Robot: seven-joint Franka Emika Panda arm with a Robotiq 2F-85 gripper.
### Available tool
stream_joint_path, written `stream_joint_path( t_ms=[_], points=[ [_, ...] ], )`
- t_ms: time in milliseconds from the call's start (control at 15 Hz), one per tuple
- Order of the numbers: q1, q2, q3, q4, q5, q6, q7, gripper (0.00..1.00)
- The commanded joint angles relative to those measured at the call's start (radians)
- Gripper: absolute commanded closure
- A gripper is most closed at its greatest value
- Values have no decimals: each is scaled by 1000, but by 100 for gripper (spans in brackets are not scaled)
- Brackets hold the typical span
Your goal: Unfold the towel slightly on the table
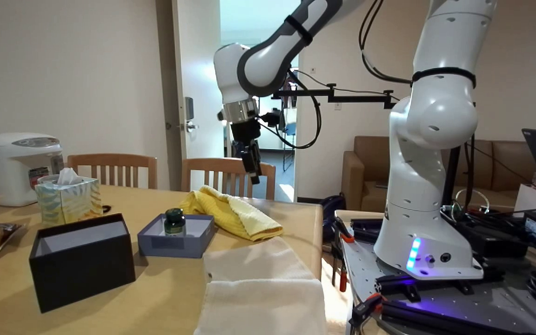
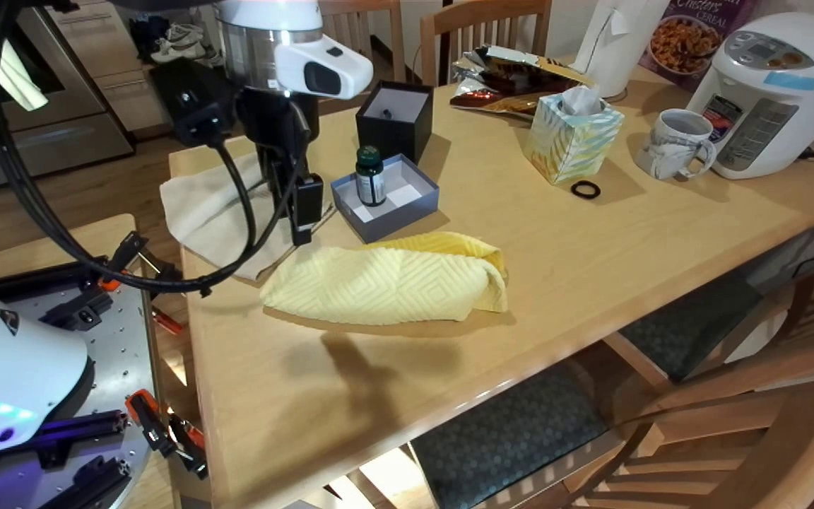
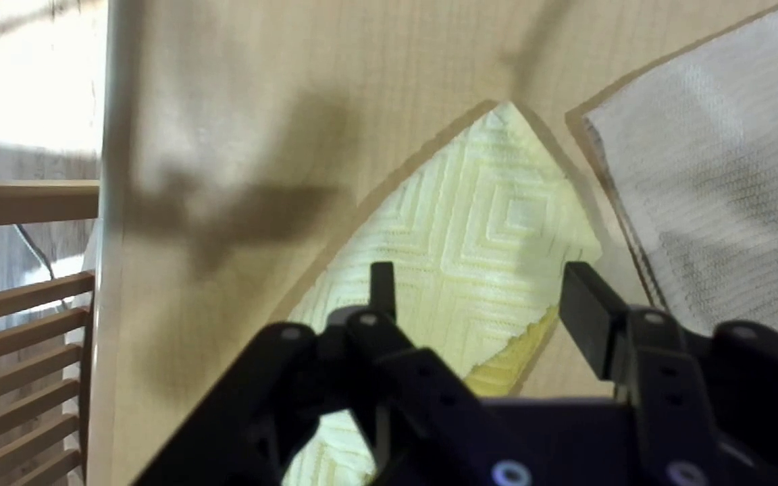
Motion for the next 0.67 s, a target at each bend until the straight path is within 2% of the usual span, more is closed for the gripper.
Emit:
stream_joint_path(
  t_ms=[0,67,200,600],
  points=[
    [-7,13,29,41,-17,-72,60,5],
    [-5,26,34,57,-21,-96,74,0],
    [-2,64,52,108,-48,-144,126,0],
    [-5,173,54,193,-86,-134,314,0]
  ],
)
